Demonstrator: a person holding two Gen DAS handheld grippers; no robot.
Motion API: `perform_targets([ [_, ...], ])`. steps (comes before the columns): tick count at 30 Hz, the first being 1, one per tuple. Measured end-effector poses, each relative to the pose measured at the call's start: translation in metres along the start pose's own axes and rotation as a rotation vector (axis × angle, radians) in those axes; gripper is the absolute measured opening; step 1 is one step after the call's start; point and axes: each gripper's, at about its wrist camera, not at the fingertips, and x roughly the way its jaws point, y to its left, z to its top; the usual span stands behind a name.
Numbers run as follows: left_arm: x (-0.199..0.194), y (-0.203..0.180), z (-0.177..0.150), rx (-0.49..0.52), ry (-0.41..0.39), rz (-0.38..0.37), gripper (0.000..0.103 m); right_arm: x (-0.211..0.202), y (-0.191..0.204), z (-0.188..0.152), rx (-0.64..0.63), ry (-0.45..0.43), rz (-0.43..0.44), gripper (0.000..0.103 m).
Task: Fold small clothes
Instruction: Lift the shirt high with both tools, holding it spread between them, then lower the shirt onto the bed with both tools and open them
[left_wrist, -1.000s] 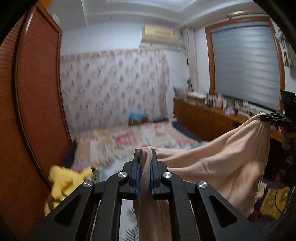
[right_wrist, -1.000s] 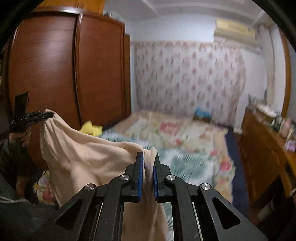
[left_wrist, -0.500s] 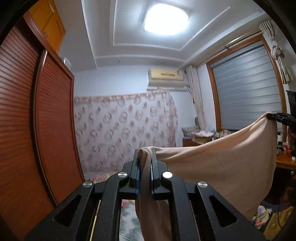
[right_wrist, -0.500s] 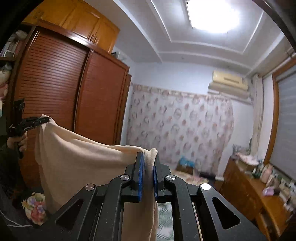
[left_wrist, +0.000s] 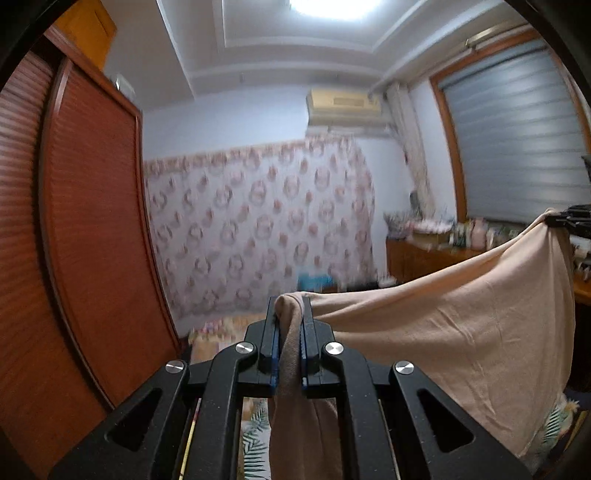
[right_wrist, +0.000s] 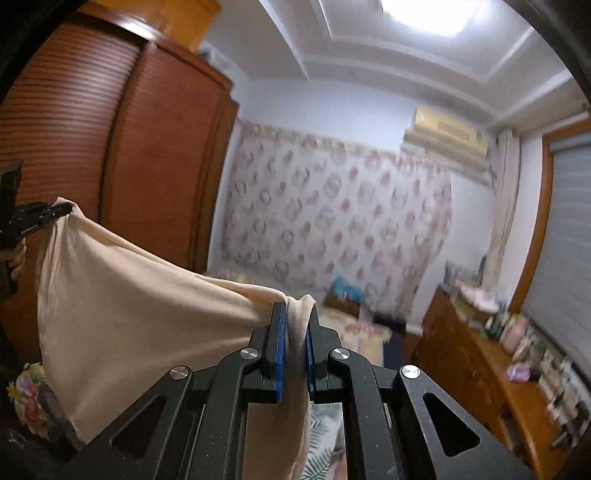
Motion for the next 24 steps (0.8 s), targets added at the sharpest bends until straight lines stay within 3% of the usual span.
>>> perform_targets([
  [8,0.130,-0.019,-0.059,-0.002,0.189,-0.022,0.009,0.151,-0.011,-0.045,0.045,0.190,0.003,0.009],
  [12,0.177,-0.028,-0.079,0.004,0.272,-0.031,0.009,0.213,-0.014,-0.039,0.066,0.278,0.015,0.009],
  [19,0.238,-0.038,-0.104,-0.003,0.384,-0.054,0.009,0.270,-0.028,-0.010,0.096,0.395,0.039,0.009],
  [24,0.267,-0.042,-0.116,0.002,0.431,-0.065,0.009,0.289,-0.045,-0.013,0.122,0.457,0.051,0.009],
])
